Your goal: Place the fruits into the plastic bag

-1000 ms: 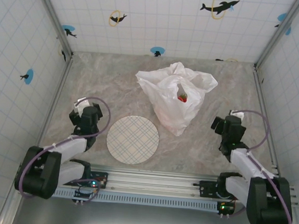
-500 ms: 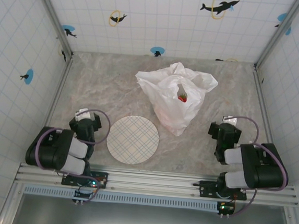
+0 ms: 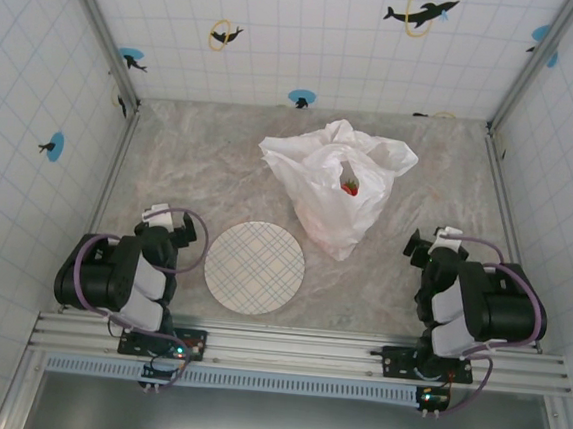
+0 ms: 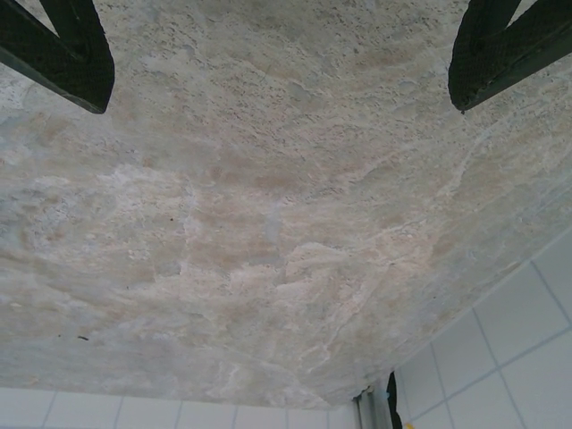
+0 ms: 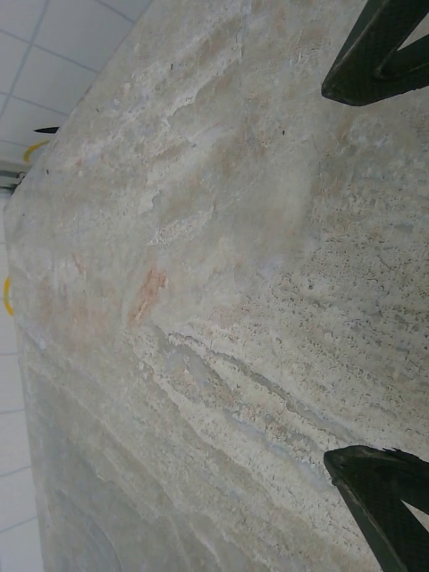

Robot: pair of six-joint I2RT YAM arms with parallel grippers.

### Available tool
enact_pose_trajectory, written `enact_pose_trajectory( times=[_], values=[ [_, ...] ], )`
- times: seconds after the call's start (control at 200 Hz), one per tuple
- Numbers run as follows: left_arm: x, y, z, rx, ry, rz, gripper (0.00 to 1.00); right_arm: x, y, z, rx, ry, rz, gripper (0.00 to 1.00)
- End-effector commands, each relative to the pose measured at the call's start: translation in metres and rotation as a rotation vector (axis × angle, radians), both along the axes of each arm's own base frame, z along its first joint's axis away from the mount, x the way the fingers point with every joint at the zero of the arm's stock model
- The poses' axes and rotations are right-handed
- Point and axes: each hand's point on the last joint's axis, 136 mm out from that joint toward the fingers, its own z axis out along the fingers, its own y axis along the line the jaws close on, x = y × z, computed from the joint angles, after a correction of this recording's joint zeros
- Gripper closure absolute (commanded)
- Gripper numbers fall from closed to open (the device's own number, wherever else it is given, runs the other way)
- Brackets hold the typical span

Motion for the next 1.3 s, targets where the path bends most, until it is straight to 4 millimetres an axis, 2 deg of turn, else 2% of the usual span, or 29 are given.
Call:
enact_pose_trajectory(
  times=[0.0,1.296],
  values=[
    [-0.0012,-0.0025,0.0048,-0.015,-0.028,-0.016,0.02,-0.0052,-0.0005,0.0048,-0.001,-0.030,0.000,0.00],
    [-0.0016,-0.0027,0.0042,-0.015,-0.024,-0.017,0.02,-0.0043,0.0009,0.0047,-0.014,-0.025,0.001,0.00]
  ],
)
